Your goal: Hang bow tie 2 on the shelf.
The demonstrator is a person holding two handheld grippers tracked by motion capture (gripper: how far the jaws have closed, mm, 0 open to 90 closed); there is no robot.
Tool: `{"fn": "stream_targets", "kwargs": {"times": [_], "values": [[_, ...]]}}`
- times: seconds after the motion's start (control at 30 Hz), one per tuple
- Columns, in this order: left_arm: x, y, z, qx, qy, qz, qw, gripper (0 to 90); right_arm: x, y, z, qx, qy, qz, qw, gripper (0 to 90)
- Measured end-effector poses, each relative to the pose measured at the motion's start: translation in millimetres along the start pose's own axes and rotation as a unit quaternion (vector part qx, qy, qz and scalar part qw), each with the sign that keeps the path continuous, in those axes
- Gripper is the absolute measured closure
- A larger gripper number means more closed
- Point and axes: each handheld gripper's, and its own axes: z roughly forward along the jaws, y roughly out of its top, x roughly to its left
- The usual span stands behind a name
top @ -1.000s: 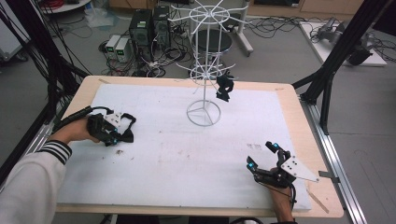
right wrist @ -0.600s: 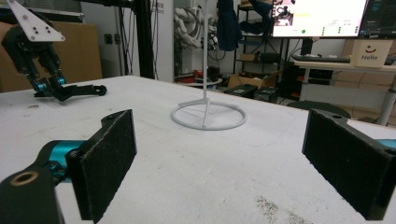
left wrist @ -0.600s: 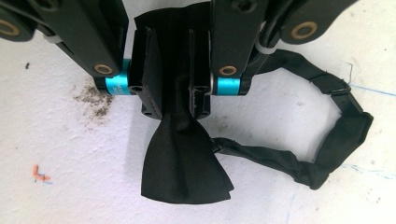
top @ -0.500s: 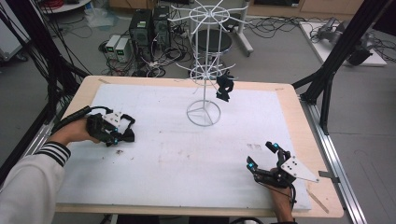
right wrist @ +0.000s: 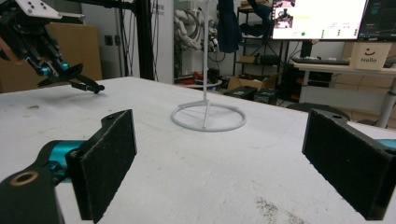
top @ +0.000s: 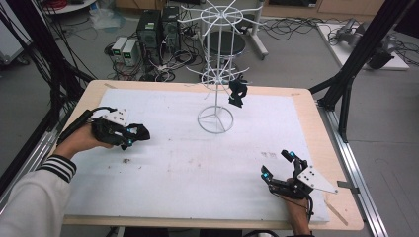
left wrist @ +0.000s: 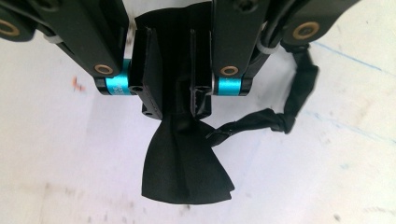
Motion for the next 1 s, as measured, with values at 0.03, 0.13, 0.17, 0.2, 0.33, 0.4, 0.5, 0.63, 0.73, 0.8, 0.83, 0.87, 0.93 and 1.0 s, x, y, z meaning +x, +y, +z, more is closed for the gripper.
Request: {"fn": "stream_targets", "kwargs": {"times": [0.03,0.13,0.17,0.2,0.33,0.4,0.5,0.63,0.73,0.8,0.83,0.87,0.93,1.0], "values": [[0.3,0.8,-1.2,-0.008,0.002,-0.006,1.0000,75.5,0.1,-0.1,-0.1,0.000,0.000,0.001,1.0000,9.3],[1.4,4.8,-5.8,-0.030,0.023,-0.014,0.9992,75.4,0.2,0.0,-0.1,0.001,-0.001,0.001,1.0000,9.3],[1.6,6.5,-7.3,-0.040,0.028,-0.019,0.9986,75.4,0.2,0.0,-0.1,0.001,-0.001,0.001,1.0000,9.3],[1.5,8.3,-8.6,-0.052,0.035,-0.025,0.9978,75.4,0.1,0.0,0.0,0.000,-0.001,-0.001,1.0000,9.3],[2.1,16.2,-14.6,-0.097,0.058,-0.034,0.9930,75.4,0.1,0.0,0.2,0.000,-0.001,-0.002,1.0000,9.3],[1.1,20.8,-16.4,-0.120,0.070,-0.042,0.9894,75.4,0.1,0.0,0.2,0.000,-0.001,-0.002,1.0000,9.3],[0.0,28.5,-19.0,-0.142,0.083,-0.042,0.9855,75.5,0.1,0.0,0.2,0.000,-0.002,-0.002,1.0000,9.3],[-0.7,39.2,-21.6,-0.174,0.094,-0.055,0.9786,75.5,0.2,0.0,-0.1,0.000,-0.002,0.001,1.0000,9.3],[-2.2,48.7,-24.2,-0.194,0.093,-0.066,0.9744,75.5,0.3,0.0,-0.1,0.001,-0.002,0.000,1.0000,9.3],[-3.2,55.6,-26.5,-0.209,0.097,-0.066,0.9709,75.5,0.3,0.0,0.0,0.001,-0.002,-0.001,1.0000,9.3],[-3.3,58.7,-27.6,-0.218,0.097,-0.069,0.9686,75.6,0.2,0.0,0.0,0.001,-0.001,-0.002,1.0000,9.3],[-3.4,62.4,-28.3,-0.224,0.097,-0.070,0.9674,75.6,0.3,0.0,0.0,0.001,-0.002,-0.001,1.0000,9.3],[-4.0,69.9,-28.5,-0.232,0.102,-0.067,0.9651,75.6,0.2,0.0,0.1,0.000,-0.001,-0.003,1.0000,9.3],[-4.8,77.3,-27.9,-0.241,0.107,-0.067,0.9623,75.6,0.3,0.0,0.0,0.001,-0.002,-0.001,1.0000,9.3]]}}
